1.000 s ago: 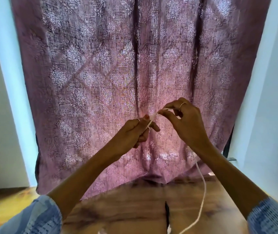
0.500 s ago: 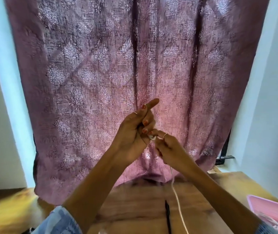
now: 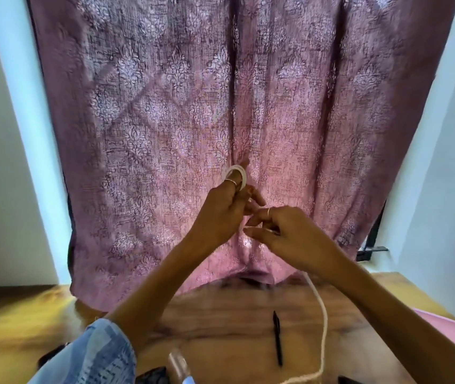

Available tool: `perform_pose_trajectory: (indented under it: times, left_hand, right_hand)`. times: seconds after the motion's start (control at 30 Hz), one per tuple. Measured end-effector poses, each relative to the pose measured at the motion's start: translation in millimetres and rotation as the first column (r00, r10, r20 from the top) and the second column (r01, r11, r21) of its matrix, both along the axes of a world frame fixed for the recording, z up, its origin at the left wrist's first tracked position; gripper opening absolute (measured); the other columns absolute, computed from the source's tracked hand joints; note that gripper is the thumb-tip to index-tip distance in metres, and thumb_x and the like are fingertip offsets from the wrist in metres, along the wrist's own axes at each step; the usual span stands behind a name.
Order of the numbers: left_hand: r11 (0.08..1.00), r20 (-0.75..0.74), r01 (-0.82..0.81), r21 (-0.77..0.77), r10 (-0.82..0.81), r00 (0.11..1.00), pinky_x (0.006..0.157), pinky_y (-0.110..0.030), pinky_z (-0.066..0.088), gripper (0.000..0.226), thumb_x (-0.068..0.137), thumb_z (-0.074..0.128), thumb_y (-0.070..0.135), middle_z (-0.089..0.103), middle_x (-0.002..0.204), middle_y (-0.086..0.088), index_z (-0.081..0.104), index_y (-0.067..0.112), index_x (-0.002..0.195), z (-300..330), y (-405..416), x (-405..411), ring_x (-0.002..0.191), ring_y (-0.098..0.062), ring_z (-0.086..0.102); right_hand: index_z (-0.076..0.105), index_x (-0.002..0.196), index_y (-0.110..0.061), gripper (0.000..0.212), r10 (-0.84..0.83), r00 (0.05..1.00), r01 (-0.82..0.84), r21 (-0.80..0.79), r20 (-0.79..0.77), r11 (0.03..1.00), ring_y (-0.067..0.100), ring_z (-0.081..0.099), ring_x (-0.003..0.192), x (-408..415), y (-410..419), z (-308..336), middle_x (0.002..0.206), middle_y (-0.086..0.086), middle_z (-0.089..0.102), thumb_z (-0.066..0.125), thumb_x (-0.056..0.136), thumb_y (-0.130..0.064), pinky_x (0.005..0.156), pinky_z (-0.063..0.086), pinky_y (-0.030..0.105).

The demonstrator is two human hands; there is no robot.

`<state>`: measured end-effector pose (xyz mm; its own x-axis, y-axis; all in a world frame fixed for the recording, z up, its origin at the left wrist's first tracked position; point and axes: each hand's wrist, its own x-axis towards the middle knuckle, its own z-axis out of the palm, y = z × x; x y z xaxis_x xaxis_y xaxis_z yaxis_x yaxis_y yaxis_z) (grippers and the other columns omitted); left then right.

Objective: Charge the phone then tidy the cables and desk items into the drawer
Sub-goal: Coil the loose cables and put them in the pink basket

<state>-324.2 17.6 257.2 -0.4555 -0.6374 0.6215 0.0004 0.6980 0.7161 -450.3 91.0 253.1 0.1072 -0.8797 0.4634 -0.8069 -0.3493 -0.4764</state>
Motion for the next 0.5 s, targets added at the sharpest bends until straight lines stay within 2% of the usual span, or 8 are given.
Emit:
perform_pose_trajectory:
  times: [0.07, 0.13, 0.2, 0.23, 0.33, 0.4, 0.5]
  left_hand:
    - [0.999, 0.102, 0.027, 0.023, -0.029, 0.994, 0.065, -0.02, 0.051, 0.043, 0.101, 0.038, 0.01, 0.06, 0.077, 0.003, 0.034, 0.019, 0.143, -4.9, 1.6, 4.3, 0.062, -0.002, 0.061]
    - [0.988, 0.128, 0.116, 0.099, -0.128, 0.984, 0.054, -0.02, 0.047, 0.037, 0.101, 0.037, 0.013, 0.059, 0.074, -0.004, 0.04, 0.015, 0.138, -8.1, 5.5, 7.2, 0.051, -0.002, 0.054]
    - [0.973, 0.129, 0.177, 0.146, -0.196, 0.972, 0.042, -0.019, 0.038, 0.028, 0.101, 0.037, 0.018, 0.055, 0.068, -0.008, 0.05, 0.017, 0.126, -7.1, 11.1, 10.2, 0.044, -0.007, 0.044]
    - [0.966, 0.12, 0.204, 0.16, -0.224, 0.967, 0.04, -0.018, 0.032, 0.023, 0.101, 0.038, 0.021, 0.052, 0.061, -0.004, 0.055, 0.018, 0.115, -6.1, 14.2, 11.2, 0.043, -0.009, 0.039]
    - [0.944, 0.071, 0.226, 0.238, -0.249, 0.966, 0.04, -0.014, 0.023, 0.02, 0.102, 0.036, 0.019, 0.04, 0.046, 0.013, 0.054, 0.013, 0.097, -1.3, 22.7, 12.6, 0.04, -0.001, 0.031]
    - [0.937, 0.055, 0.225, 0.268, -0.248, 0.967, 0.041, -0.016, 0.02, 0.025, 0.101, 0.036, 0.018, 0.037, 0.044, 0.014, 0.053, 0.015, 0.083, 0.6, 26.1, 14.2, 0.039, -0.001, 0.027]
    - [0.931, 0.046, 0.227, 0.286, -0.25, 0.967, 0.04, -0.015, 0.02, 0.037, 0.101, 0.034, 0.028, 0.035, 0.044, 0.013, 0.047, 0.015, 0.07, 2.5, 30.5, 16.9, 0.038, -0.001, 0.025]
  right_hand:
    - [0.073, 0.087, -0.015, 0.006, -0.011, 0.998, 0.013, -0.031, 0.059, 0.999, -0.016, 0.055, 0.057, 1.0, 4.1, 4.7, 0.063, -0.022, 0.057, 0.071, 0.082, -0.019, 0.059, 0.038, 0.002]
    - [0.073, 0.077, -0.017, 0.005, -0.019, 0.997, 0.026, -0.085, 0.081, 0.996, -0.011, 0.058, 0.062, 1.9, 8.3, 8.0, 0.069, -0.017, 0.062, 0.077, 0.076, -0.019, 0.06, 0.04, 0.004]
    - [0.073, 0.074, -0.016, 0.008, -0.014, 0.999, 0.02, -0.158, 0.042, 0.987, -0.009, 0.055, 0.064, 3.4, 12.6, 12.0, 0.07, -0.016, 0.057, 0.08, 0.072, -0.02, 0.061, 0.039, 0.004]
    - [0.073, 0.075, -0.015, 0.009, -0.004, 1.0, 0.007, -0.194, 0.018, 0.981, -0.01, 0.054, 0.065, 3.9, 14.6, 14.5, 0.07, -0.015, 0.053, 0.08, 0.071, -0.02, 0.061, 0.038, 0.003]
    - [0.075, 0.08, -0.019, 0.011, 0.028, 0.996, -0.048, -0.27, -0.08, 0.962, -0.002, 0.05, 0.065, 0.4, 18.0, 20.8, 0.074, -0.008, 0.052, 0.078, 0.073, -0.026, 0.06, 0.035, 0.007]
    - [0.075, 0.083, -0.022, 0.008, 0.056, 0.994, -0.079, -0.281, -0.09, 0.956, 0.005, 0.054, 0.068, -2.9, 20.5, 23.9, 0.079, -0.007, 0.057, 0.076, 0.075, -0.025, 0.061, 0.038, 0.009]
    - [0.075, 0.083, -0.019, 0.008, 0.111, 0.993, -0.115, -0.285, -0.03, 0.952, 0.005, 0.061, 0.076, -5.5, 25.4, 28.3, 0.083, -0.009, 0.061, 0.076, 0.076, -0.019, 0.069, 0.047, 0.013]
